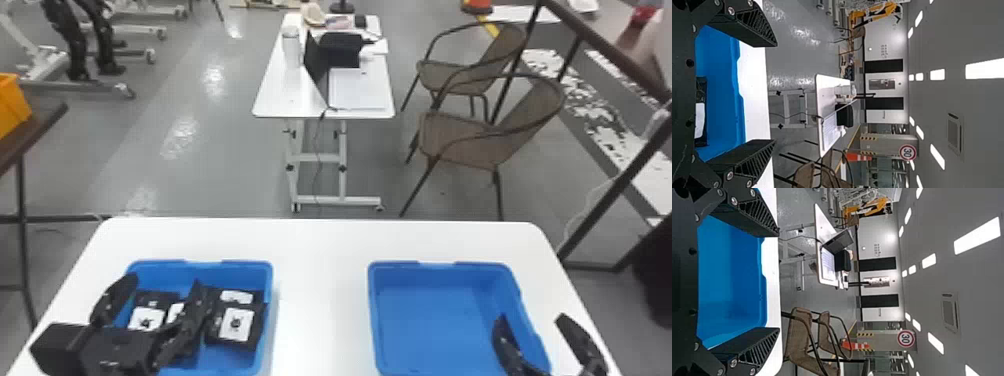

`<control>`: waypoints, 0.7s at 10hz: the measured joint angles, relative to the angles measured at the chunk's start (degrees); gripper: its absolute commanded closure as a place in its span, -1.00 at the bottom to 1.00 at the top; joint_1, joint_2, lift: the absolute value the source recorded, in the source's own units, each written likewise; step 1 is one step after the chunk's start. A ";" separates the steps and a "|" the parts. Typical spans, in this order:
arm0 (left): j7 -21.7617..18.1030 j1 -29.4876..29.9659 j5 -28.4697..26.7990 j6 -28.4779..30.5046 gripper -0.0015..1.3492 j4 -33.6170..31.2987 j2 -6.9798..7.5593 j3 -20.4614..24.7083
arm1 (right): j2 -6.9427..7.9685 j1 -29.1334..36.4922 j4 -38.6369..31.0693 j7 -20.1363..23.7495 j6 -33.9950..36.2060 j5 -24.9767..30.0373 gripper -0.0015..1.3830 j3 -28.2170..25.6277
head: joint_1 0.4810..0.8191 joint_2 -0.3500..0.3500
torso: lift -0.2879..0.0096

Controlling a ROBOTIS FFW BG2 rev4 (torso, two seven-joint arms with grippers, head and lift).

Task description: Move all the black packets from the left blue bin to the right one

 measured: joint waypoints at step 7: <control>-0.09 -0.17 1.15 0.38 -0.76 0.49 -0.07 -0.07 | 0.00 -0.09 0.12 0.27 0.13 -0.46 -0.76 0.07 | 0.27 -0.05 | 0.94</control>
